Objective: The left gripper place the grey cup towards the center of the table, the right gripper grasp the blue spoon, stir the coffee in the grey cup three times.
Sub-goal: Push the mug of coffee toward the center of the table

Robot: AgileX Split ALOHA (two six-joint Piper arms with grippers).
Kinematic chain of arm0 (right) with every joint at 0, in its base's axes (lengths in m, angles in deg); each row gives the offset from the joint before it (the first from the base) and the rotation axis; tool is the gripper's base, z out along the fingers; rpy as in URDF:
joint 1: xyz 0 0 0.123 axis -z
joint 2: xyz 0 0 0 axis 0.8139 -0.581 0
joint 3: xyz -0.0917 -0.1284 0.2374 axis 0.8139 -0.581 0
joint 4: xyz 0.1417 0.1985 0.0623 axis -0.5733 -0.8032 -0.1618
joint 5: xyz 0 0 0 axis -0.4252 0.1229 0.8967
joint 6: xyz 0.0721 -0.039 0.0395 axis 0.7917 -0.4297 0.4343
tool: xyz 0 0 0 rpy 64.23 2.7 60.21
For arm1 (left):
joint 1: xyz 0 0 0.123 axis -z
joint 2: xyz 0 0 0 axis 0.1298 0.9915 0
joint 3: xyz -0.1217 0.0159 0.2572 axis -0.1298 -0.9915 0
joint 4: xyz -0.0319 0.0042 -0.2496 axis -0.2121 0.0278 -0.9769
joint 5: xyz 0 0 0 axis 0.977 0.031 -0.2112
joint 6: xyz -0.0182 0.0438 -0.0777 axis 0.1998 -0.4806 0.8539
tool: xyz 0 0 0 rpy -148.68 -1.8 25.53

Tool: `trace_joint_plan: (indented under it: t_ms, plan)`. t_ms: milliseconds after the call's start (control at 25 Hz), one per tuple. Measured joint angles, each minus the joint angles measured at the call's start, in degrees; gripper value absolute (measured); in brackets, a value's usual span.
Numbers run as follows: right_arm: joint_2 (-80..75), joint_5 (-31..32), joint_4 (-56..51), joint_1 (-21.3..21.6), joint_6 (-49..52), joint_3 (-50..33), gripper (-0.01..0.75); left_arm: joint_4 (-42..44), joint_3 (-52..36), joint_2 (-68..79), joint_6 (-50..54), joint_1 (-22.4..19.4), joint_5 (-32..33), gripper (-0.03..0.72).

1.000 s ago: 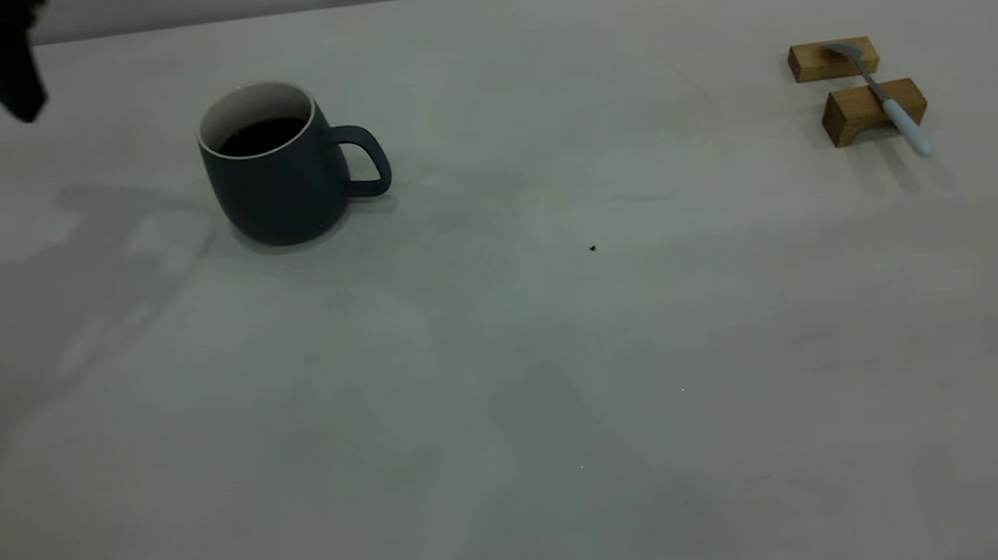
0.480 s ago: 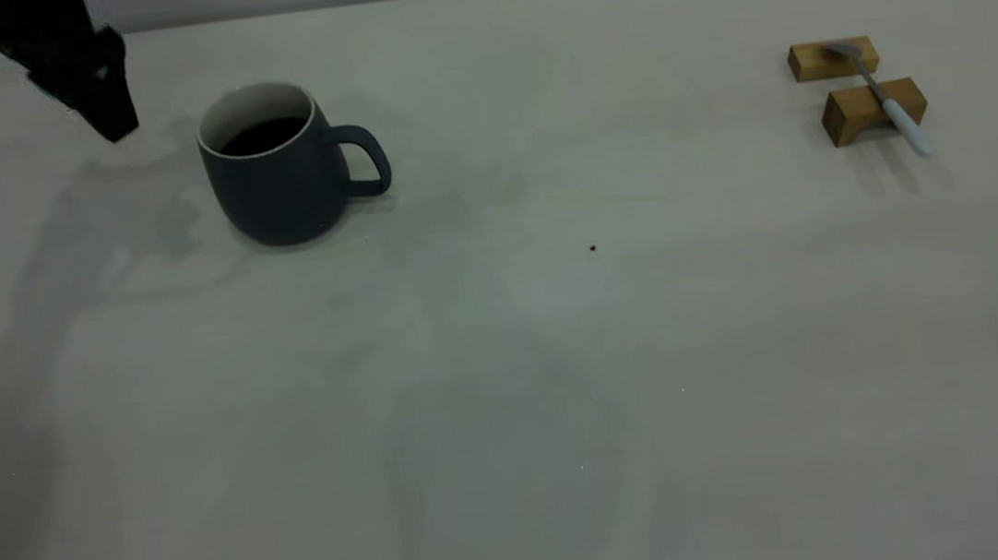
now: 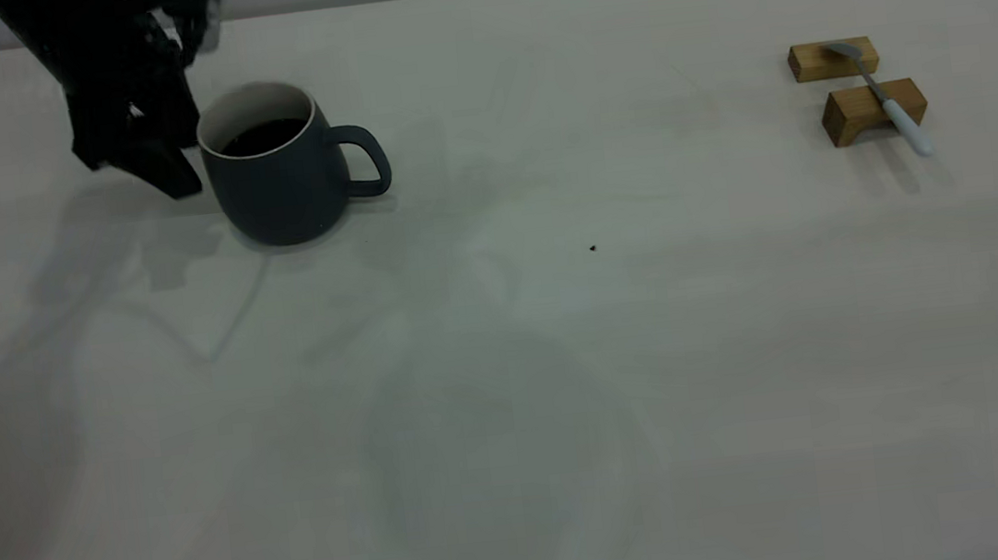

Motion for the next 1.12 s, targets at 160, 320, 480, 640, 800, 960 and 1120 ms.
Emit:
trace_joint_plan:
  t_ms: [160,320,480,640,800,960,1120]
  plan:
    - [0.0,0.0,0.0,0.0,-0.1,0.0,0.238,-2.8,0.0,1.6,-3.9,0.0,-1.2,0.585]
    - [0.0,0.0,0.0,0.0,-0.1,0.0,0.238,-6.2,0.0,1.6,-6.3,0.9,-1.7,0.585]
    - [0.0,0.0,0.0,0.0,-0.1,0.0,0.238,-8.9,0.0,1.6,-6.9,3.8,-2.7,0.585]
    - [0.0,0.0,0.0,0.0,-0.1,0.0,0.238,-9.3,0.0,1.6,-4.7,7.8,-4.9,0.585]
    - [0.0,0.0,0.0,0.0,-0.1,0.0,0.238,-9.6,0.0,1.6,-1.6,11.8,-8.1,0.585]
    - [0.0,0.0,0.0,0.0,-0.1,0.0,0.238,-10.2,0.0,1.7,-0.5,15.3,-11.4,0.585]
    - [0.0,0.0,0.0,0.0,-0.1,0.0,0.238,-13.9,0.0,2.0,-0.4,18.0,-14.9,0.585]
